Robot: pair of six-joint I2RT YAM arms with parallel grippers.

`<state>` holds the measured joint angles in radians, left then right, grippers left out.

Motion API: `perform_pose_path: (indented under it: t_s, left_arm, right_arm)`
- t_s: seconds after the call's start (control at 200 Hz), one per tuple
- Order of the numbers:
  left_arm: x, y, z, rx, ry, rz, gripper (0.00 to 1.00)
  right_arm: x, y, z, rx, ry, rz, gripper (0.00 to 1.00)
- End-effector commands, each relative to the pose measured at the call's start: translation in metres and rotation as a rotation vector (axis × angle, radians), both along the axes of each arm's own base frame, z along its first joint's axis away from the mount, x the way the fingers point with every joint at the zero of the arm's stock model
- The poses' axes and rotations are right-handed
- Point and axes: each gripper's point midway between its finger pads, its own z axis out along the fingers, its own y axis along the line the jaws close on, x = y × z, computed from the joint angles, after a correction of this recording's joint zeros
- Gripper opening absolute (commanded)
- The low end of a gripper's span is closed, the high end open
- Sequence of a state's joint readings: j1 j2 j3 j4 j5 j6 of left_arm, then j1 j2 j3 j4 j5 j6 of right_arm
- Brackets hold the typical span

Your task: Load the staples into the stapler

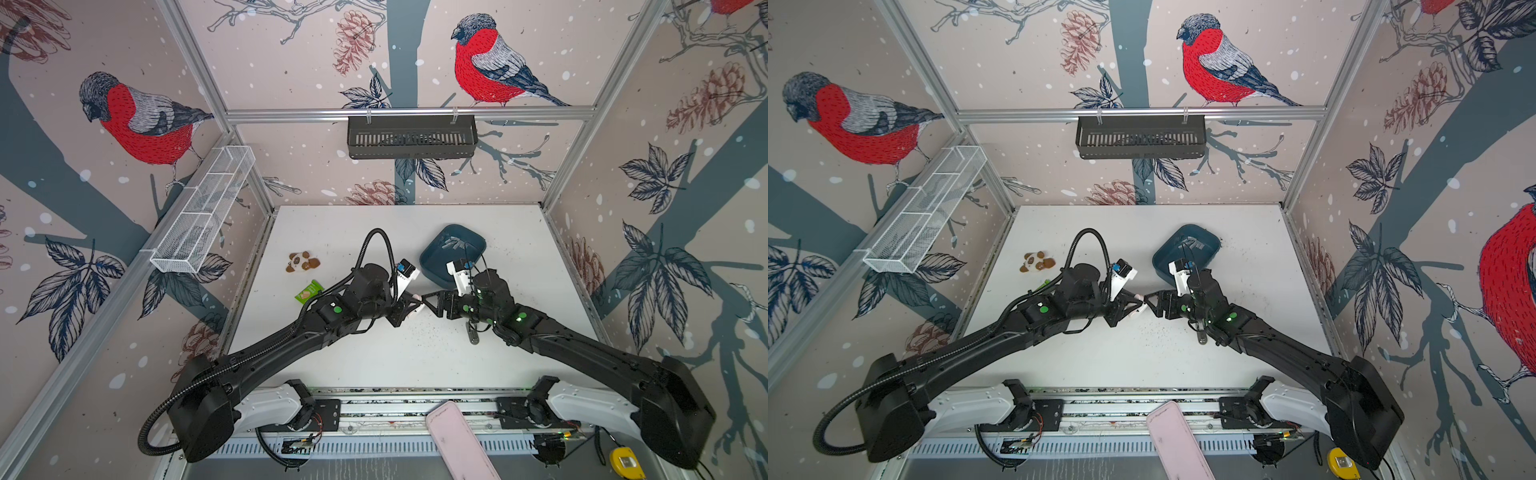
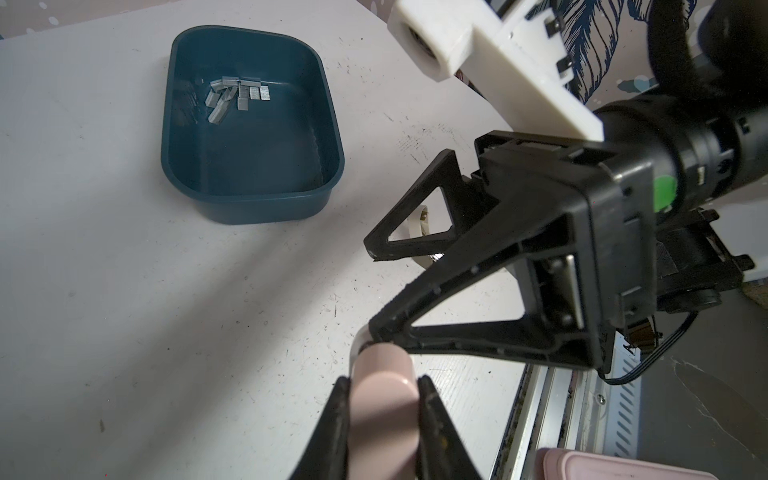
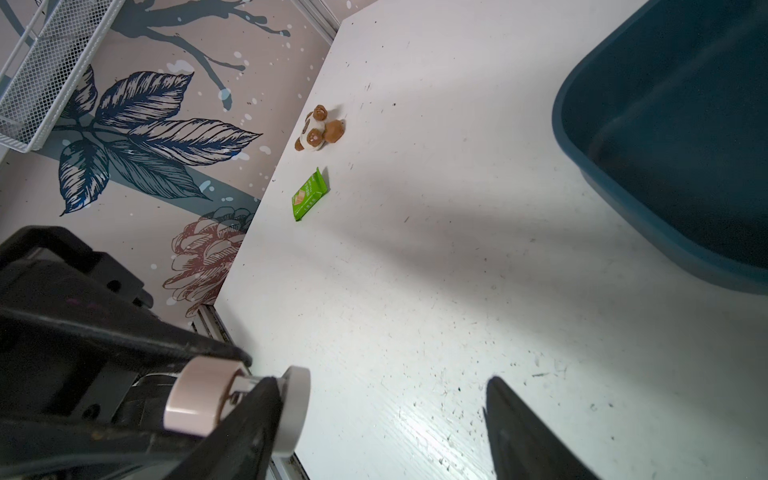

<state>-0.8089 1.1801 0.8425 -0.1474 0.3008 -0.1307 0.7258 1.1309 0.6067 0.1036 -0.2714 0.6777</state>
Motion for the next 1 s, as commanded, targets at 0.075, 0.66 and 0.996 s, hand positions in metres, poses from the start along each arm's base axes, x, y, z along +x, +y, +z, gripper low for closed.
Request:
perform_pose_path:
  t_s: [0.075,0.66,0.996]
  left_arm:
    - [0.002,-0.005,0.023,-0.082,-0.037,-0.014,0.12]
    - [0.009,0.002,0.036,-0.161,-0.021,-0.017,0.11]
    - [0.002,-0.002,0.028,-0.129,-0.002,-0.082,0.11]
  right_arm:
    - [0.001,-0.008,-0.021,-0.075,0.012,-0.035,0.77]
    - [-0.004,-0.012,-0.005,-0.099,-0.069,-0.074,0.78]
    - [-0.014,-0.003,0.055,0.129,-0.127,0.008,0.79]
